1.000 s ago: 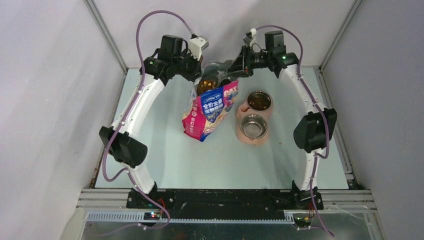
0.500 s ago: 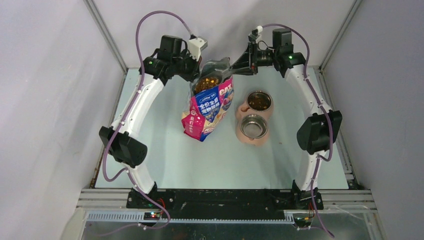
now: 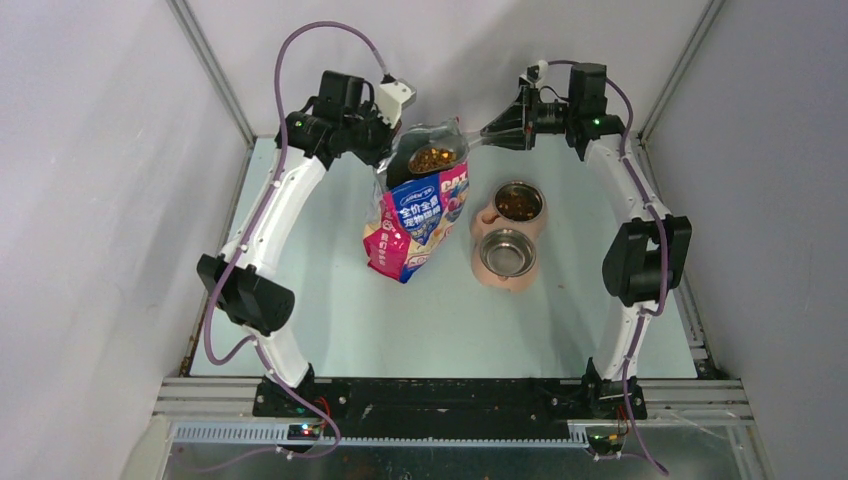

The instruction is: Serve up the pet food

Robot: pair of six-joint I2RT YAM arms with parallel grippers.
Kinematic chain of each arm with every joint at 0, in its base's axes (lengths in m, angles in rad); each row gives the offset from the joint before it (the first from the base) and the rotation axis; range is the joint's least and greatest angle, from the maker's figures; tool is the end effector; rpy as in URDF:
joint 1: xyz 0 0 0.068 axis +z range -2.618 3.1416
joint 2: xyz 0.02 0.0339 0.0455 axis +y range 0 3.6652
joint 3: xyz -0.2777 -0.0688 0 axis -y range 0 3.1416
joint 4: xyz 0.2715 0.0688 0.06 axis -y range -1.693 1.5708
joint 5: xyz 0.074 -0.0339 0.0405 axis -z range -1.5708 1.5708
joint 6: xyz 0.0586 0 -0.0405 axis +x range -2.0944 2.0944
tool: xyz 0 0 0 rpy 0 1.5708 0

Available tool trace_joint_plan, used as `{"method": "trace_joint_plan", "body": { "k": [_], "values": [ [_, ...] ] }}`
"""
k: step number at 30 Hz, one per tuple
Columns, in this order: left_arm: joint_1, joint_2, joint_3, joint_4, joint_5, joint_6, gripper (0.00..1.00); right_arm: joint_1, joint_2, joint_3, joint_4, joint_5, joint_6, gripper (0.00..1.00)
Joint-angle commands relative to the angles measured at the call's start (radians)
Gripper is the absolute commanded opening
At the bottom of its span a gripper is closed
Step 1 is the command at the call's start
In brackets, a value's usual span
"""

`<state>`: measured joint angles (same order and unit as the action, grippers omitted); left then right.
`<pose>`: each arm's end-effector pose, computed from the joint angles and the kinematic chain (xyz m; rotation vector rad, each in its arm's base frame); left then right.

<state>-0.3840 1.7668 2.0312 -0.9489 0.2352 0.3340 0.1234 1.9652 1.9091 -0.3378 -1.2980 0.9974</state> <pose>0.3861 -0.1707 0.4319 0.9069 2.0582 -0.2919 0.4734 0.1156 0.3801 -0.0691 2.1852 1.9453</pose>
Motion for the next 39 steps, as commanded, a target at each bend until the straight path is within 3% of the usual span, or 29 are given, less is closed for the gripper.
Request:
{"method": "trace_joint_plan", "body": {
  "k": [1,32,39],
  "values": [
    [-0.003,-0.005,0.027,-0.105,-0.049,0.084,0.0,-0.029,-0.005,-0.02,0.168,-0.089,0.131,0.0],
    [0.073,0.018,0.014,-0.038,-0.011,0.011,0.0,-0.255,-0.177,-0.235,0.147,-0.108,0.097,0.0],
    [0.075,0.016,0.023,-0.029,-0.022,0.012,0.0,-0.303,-0.236,-0.347,0.205,-0.12,0.121,0.0]
  ]
}}
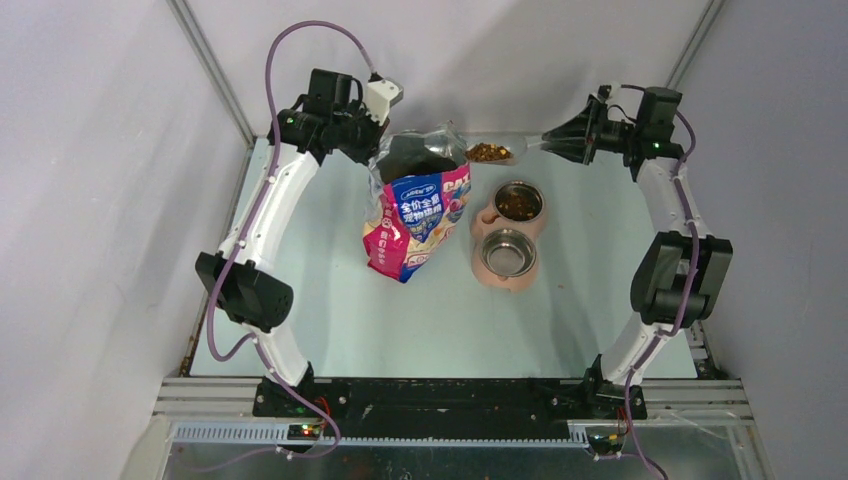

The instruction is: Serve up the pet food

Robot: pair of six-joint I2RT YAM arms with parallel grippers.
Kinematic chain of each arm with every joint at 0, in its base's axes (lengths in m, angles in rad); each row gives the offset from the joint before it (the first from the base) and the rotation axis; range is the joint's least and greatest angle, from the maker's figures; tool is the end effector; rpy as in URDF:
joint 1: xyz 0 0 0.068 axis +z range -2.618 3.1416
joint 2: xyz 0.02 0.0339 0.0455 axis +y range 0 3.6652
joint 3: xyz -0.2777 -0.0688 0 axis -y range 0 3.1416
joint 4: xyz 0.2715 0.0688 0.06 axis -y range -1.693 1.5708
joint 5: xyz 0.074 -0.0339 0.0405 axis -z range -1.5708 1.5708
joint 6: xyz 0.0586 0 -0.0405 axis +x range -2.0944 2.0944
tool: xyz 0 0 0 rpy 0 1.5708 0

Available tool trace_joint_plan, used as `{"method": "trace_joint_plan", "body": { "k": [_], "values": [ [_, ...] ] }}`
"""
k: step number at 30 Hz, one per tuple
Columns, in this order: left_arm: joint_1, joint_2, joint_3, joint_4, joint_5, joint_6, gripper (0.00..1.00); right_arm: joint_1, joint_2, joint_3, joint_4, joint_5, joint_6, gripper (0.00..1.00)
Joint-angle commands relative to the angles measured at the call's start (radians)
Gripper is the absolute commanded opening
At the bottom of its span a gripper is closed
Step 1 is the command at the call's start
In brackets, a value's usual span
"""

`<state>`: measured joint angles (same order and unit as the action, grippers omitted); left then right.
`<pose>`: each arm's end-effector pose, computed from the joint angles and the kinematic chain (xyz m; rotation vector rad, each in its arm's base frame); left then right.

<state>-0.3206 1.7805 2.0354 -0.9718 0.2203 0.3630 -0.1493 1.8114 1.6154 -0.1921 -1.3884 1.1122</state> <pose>0.3986 -0.1459 0.4254 0.8701 2.1044 -0.2295 0.4461 -0.0088 0.3572 0.2559 2.1038 1.9401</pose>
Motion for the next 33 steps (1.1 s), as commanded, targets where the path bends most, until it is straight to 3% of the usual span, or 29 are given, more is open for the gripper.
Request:
{"method": "trace_joint_plan", "body": {
  "k": [1,12,21,25,29,33],
  "values": [
    [0.013,0.006,0.028,-0.007,-0.008,-0.016,0.0,-0.035,-0.096,-0.085,0.092,-0.035,0.021,0.0],
    [0.015,0.049,0.072,-0.011,0.007,-0.02,0.0,-0.106,-0.2,-0.286,0.244,-0.054,0.082,0.0],
    [0.015,0.068,0.076,-0.001,0.023,-0.02,0.0,-0.181,-0.26,-0.42,0.235,-0.073,0.038,0.0],
    [0.015,0.082,0.086,0.001,0.03,-0.016,0.0,-0.217,-0.276,-0.442,0.073,-0.083,-0.123,0.0],
    [0.015,0.109,0.125,-0.016,0.031,-0.01,0.0,-0.253,-0.286,-0.444,-0.188,-0.081,-0.399,0.0],
    [0.015,0.125,0.157,-0.02,0.035,-0.016,0.0,-0.282,-0.301,-0.469,-0.296,-0.07,-0.534,0.0]
  ]
}}
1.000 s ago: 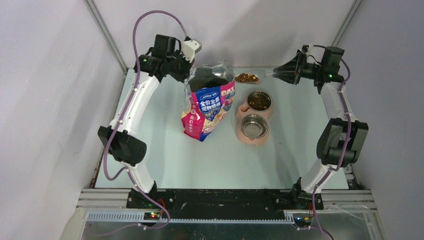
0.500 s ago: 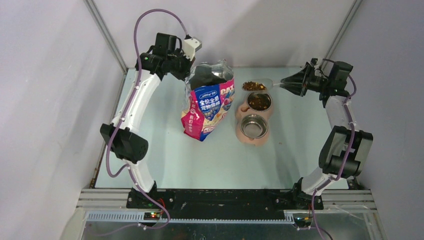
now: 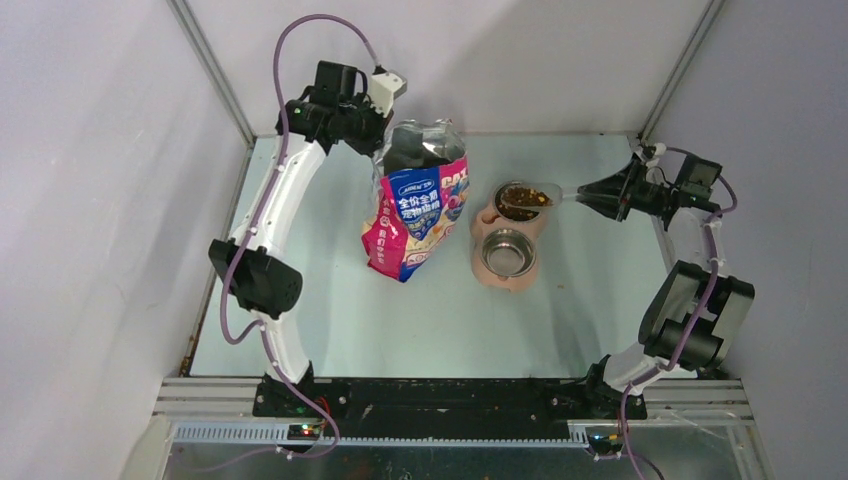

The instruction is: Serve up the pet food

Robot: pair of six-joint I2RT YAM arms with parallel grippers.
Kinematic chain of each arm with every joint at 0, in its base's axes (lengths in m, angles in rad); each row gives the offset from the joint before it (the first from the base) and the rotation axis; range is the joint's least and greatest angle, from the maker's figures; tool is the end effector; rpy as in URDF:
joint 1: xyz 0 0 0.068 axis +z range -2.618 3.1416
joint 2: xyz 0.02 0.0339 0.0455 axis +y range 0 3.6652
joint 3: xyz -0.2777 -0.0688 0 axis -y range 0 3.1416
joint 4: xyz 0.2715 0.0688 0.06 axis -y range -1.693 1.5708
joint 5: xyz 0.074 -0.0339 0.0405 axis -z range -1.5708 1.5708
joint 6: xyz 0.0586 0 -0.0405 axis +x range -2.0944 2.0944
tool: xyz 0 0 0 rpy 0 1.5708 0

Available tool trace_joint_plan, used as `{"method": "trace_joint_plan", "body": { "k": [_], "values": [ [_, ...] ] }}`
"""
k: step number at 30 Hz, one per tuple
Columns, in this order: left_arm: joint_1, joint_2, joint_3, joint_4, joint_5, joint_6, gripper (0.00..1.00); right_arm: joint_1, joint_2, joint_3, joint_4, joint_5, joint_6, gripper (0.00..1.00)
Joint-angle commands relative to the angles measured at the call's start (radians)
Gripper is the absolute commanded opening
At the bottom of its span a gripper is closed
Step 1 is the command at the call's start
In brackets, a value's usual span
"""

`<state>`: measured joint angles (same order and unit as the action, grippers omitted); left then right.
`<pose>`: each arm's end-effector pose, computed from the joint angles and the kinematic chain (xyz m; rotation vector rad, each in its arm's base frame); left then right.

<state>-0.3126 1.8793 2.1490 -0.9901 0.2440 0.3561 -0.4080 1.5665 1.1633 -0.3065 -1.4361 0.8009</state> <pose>0.4223 -0.1514 0.4219 0.8659 2.1075 -0.2565 0.3481 -0.0872 0.2865 0.4577 2.0194 1.8189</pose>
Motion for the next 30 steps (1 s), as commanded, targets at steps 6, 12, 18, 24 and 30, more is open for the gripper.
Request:
{"method": "trace_joint_plan", "body": {
  "k": [6,12,18,24,30],
  "values": [
    [0.007,0.027,0.046,0.002,0.018,-0.02,0.0,-0.07,-0.056,-0.051,-0.321,0.03,-0.4,0.0],
    [0.007,0.014,0.032,0.006,0.022,-0.027,0.0,-0.078,-0.048,-0.052,-0.483,0.14,-0.611,0.0],
    [0.008,-0.031,-0.032,0.047,0.028,-0.039,0.0,-0.077,-0.05,-0.051,-0.498,0.329,-0.646,0.0],
    [0.009,-0.058,-0.081,0.07,0.03,-0.058,0.0,-0.049,-0.054,-0.029,-0.49,0.433,-0.651,0.0],
    [0.009,-0.093,-0.139,0.097,0.035,-0.068,0.0,0.027,-0.065,0.01,-0.519,0.516,-0.709,0.0]
  ]
}}
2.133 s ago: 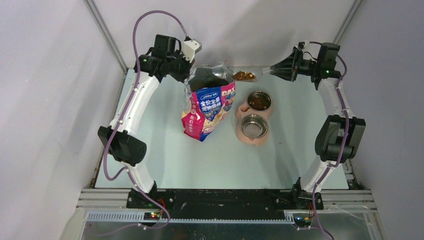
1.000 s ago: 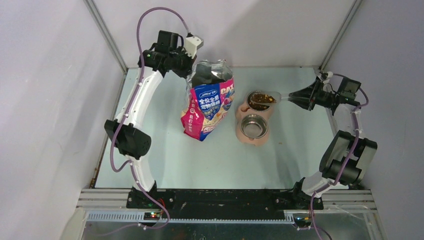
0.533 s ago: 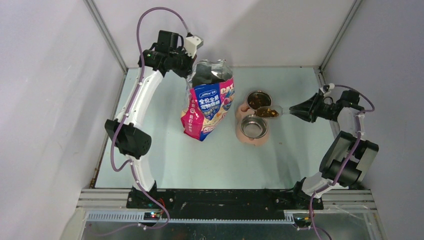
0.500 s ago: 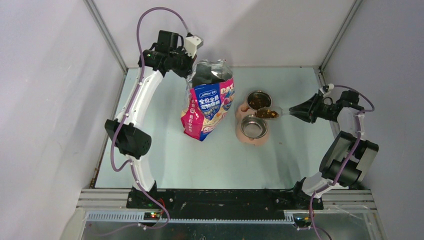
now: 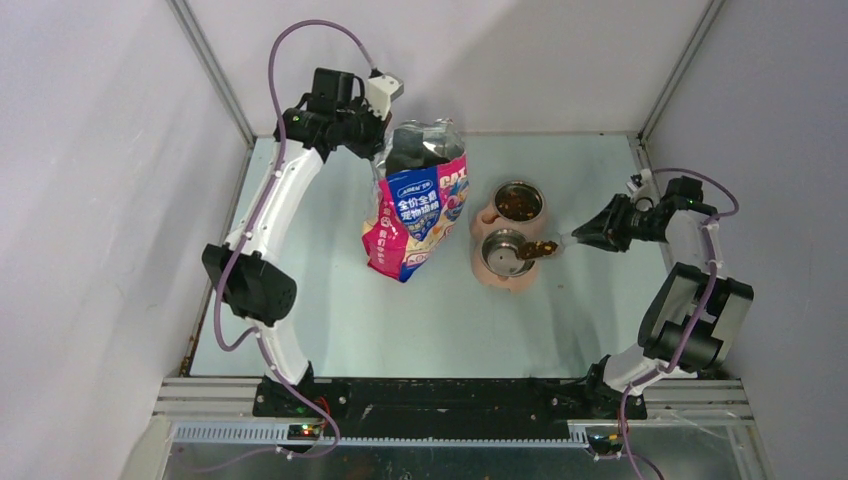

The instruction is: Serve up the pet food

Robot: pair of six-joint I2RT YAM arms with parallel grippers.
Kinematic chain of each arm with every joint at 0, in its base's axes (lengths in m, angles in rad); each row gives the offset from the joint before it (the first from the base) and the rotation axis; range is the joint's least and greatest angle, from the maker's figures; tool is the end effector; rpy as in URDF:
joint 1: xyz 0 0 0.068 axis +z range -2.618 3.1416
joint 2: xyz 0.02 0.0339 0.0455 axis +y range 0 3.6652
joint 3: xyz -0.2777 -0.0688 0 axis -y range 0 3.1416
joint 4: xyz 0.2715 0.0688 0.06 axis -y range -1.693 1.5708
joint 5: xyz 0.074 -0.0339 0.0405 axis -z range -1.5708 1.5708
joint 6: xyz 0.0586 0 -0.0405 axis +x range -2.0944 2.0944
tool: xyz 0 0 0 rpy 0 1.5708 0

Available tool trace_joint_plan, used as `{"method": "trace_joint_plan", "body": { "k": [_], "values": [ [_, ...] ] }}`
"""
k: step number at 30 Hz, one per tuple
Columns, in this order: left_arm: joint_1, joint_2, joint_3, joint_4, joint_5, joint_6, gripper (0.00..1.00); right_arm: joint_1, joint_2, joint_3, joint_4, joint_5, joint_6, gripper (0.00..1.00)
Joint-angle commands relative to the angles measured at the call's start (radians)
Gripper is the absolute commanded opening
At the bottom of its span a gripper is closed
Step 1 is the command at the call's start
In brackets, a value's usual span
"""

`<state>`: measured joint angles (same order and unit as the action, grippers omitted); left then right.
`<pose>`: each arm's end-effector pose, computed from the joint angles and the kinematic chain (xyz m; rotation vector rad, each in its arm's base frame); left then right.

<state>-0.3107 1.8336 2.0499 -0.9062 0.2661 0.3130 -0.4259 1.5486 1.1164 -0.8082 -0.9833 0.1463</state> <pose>0.4191 -0.1508 0.4155 0.8234 2.0927 -0.2992 0.3116 -0.0878 0.2312 0.4756 2.3824 1.2269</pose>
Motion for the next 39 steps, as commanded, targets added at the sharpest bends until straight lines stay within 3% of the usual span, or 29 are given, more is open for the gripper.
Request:
{"method": "trace_joint_plan", "body": {
  "k": [1,11,22,24,27,29,34,37,39],
  "values": [
    [0.007,-0.055,-0.05,0.014,0.013,-0.023,0.0,0.065,-0.053,0.065,-0.018,0.091,-0.063,0.0],
    [0.007,-0.103,-0.123,0.065,0.036,-0.058,0.0,0.278,-0.092,0.206,-0.07,0.335,-0.212,0.0],
    [0.002,-0.131,-0.073,0.044,0.097,-0.162,0.0,0.577,-0.165,0.353,-0.126,0.633,-0.477,0.0],
    [-0.002,-0.124,-0.044,0.011,0.091,-0.204,0.08,0.612,-0.176,0.39,-0.123,0.673,-0.502,0.0],
    [-0.006,-0.146,-0.055,0.005,-0.007,-0.348,0.43,0.648,-0.182,0.449,-0.096,0.721,-0.492,0.0],
    [-0.013,-0.173,-0.1,0.01,-0.087,-0.396,0.57,0.658,-0.173,0.515,-0.079,0.729,-0.465,0.0],
    [-0.034,-0.19,-0.15,-0.038,-0.165,-0.432,0.66,0.677,-0.113,0.644,-0.076,0.708,-0.404,0.0],
    [-0.047,-0.185,-0.18,-0.052,-0.176,-0.426,0.65,0.696,-0.079,0.715,-0.041,0.699,-0.385,0.0],
    [-0.051,-0.177,-0.189,-0.055,-0.176,-0.418,0.58,0.71,-0.052,0.778,-0.007,0.702,-0.373,0.0]
  ]
}}
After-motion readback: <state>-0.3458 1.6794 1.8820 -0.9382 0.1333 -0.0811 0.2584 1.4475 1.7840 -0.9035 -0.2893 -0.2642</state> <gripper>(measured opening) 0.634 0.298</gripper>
